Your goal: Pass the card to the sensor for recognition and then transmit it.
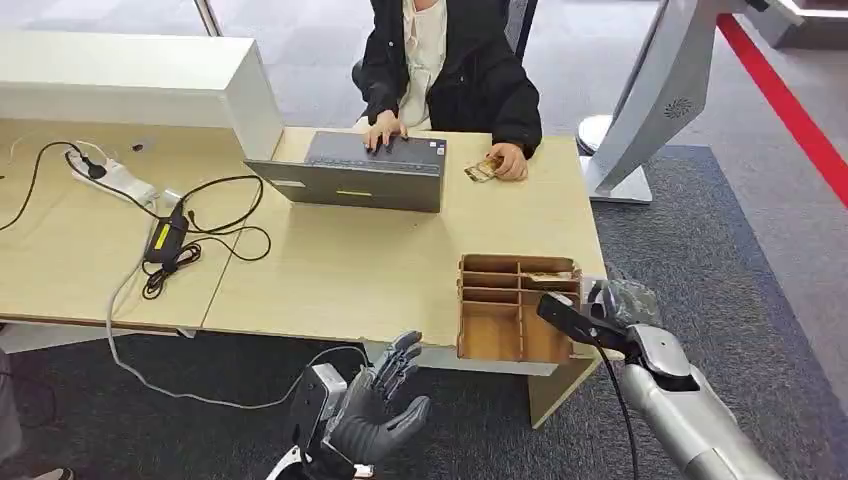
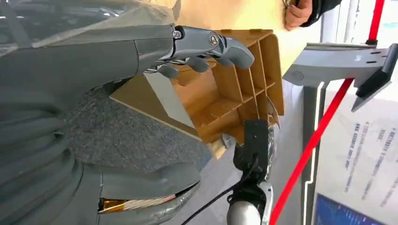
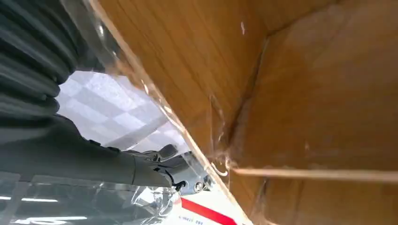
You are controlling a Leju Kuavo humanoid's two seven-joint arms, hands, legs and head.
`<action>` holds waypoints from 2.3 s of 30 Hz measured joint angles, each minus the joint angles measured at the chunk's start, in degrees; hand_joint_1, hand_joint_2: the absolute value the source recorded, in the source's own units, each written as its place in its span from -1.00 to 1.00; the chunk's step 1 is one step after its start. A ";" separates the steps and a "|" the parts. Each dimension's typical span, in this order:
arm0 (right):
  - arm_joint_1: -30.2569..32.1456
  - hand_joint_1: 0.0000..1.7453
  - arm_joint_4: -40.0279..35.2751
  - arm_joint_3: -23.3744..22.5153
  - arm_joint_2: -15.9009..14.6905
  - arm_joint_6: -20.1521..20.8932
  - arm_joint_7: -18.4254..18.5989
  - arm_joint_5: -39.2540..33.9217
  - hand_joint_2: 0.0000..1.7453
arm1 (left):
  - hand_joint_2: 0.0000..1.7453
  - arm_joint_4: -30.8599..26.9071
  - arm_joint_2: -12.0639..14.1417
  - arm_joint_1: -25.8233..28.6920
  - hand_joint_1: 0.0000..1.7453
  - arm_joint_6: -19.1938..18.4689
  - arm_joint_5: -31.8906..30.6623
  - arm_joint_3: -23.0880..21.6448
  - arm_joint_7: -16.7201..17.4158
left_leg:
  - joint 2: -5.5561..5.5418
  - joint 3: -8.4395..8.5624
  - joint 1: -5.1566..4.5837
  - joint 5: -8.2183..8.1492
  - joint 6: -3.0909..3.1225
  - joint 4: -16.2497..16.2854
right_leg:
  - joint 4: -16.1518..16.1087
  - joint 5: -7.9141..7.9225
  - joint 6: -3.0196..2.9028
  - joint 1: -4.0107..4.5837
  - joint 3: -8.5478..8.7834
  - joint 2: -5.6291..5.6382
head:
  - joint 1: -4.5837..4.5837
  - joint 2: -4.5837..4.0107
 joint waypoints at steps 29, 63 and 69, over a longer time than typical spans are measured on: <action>-3.11 1.00 6.84 1.51 1.11 -2.49 -1.73 -2.12 1.00 | 1.00 -0.04 0.31 0.00 -1.00 0.15 0.04 0.00 0.37 | 0.02 0.34 0.00 0.03 0.00 0.00 | -0.03 0.04 0.02 0.00 0.35 0.00 | 0.02 0.00; -8.31 1.00 -3.69 2.08 -2.60 -2.99 0.85 -1.20 1.00 | 1.00 0.04 0.31 -0.45 -1.00 -3.10 -1.07 0.00 -0.61 | 0.01 0.14 -0.02 0.04 0.01 0.01 | -0.01 0.04 0.02 -0.03 0.15 0.00 | 0.02 0.00; -10.08 1.00 -3.83 2.10 -2.23 -2.75 -0.28 -0.46 1.00 | 1.00 0.11 0.24 -0.59 -1.00 -3.19 -1.40 0.00 -0.61 | 0.01 0.12 -0.02 0.04 0.01 0.01 | 0.00 0.04 0.02 -0.02 0.14 0.00 | 0.00 0.00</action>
